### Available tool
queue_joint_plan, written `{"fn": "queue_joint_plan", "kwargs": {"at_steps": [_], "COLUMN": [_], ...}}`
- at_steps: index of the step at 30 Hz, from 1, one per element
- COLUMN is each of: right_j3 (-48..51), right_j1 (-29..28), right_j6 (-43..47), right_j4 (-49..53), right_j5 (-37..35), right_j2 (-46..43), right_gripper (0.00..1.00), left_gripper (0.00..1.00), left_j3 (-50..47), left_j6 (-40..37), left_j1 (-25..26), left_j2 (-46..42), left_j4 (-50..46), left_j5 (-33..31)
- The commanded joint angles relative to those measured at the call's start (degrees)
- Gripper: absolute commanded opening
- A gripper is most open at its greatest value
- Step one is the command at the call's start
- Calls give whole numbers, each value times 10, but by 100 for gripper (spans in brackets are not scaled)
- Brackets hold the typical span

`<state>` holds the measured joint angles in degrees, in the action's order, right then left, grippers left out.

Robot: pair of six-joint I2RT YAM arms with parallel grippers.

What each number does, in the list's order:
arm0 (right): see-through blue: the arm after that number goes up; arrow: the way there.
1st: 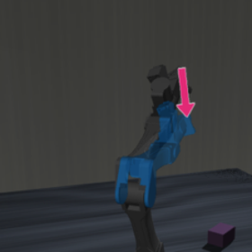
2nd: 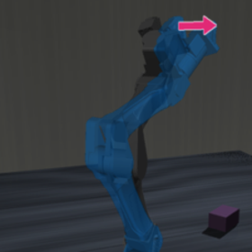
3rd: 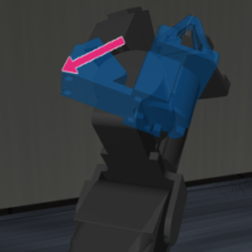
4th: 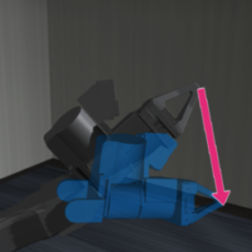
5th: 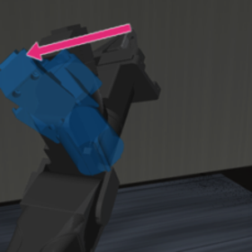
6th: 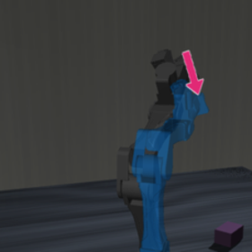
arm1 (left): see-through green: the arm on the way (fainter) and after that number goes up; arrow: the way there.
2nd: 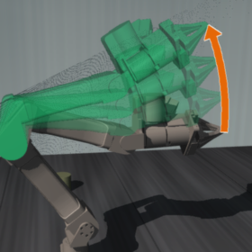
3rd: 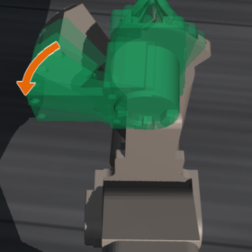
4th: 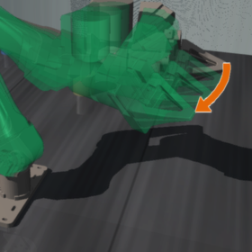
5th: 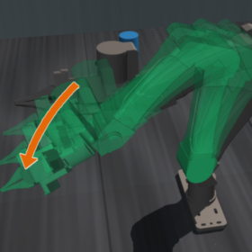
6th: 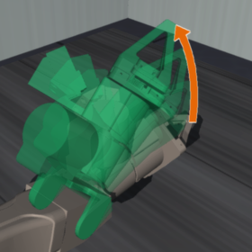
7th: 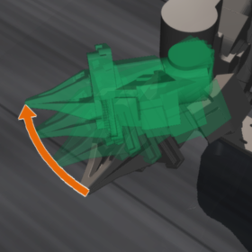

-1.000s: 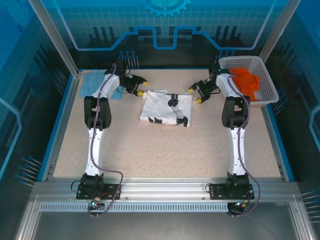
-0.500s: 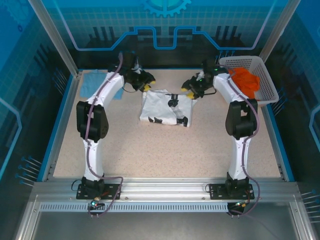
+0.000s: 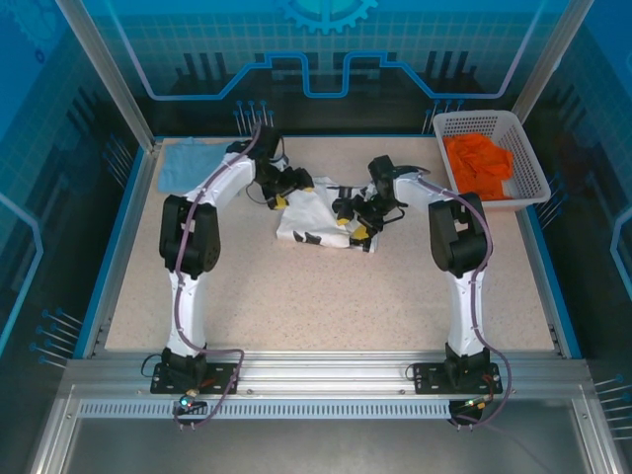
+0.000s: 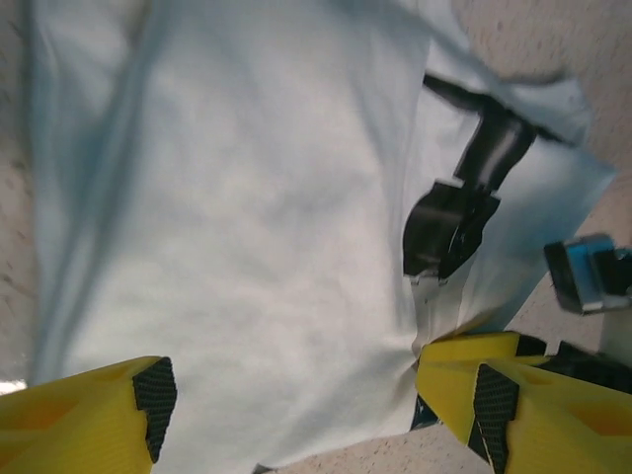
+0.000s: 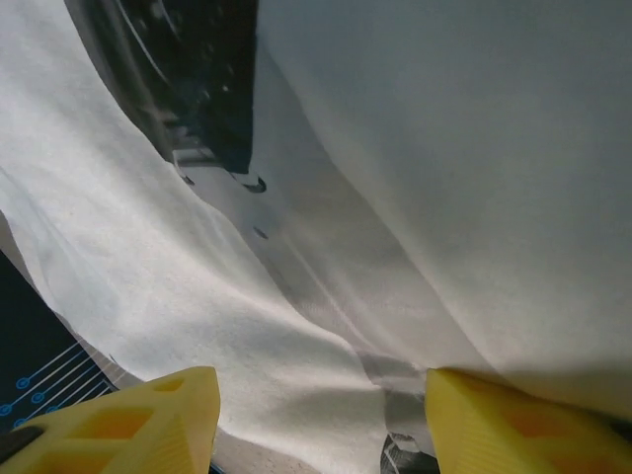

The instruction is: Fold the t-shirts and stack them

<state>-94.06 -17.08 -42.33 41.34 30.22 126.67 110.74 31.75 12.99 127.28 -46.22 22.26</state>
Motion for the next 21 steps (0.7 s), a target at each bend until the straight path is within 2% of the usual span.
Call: {"fn": "queue_joint_plan", "kwargs": {"at_steps": [1, 3, 5, 10, 12, 14, 17, 21], "right_j3": [15, 12, 11, 33, 51, 75, 119, 151], "right_j1": [9, 11, 13, 10, 9, 7, 1, -7], "right_j6": [12, 13, 13, 23, 25, 25, 23, 18], "right_j4": [1, 3, 0, -45, -66, -84, -111, -127], "right_j5": [-20, -20, -21, -16, -5, 5, 17, 39], "right_j2": [42, 49, 45, -26, -60, -91, -128, -128], "right_gripper": [59, 60, 60, 62, 62, 59, 53, 35], "left_gripper": [81, 80, 80, 79, 75, 63, 41, 19], "left_j3": [57, 71, 42, -30, -42, -54, -57, -52], "left_j6": [-32, -35, -30, -14, -13, -12, -20, -27], "left_j1": [6, 19, 27, 36, 41, 47, 62, 93], "left_j2": [59, 76, 63, -25, -60, -86, -99, -74], "left_j4": [-14, -45, -31, -17, -25, -24, -22, -15], "left_j5": [65, 42, 21, -47, -67, -55, 12, 96]}}
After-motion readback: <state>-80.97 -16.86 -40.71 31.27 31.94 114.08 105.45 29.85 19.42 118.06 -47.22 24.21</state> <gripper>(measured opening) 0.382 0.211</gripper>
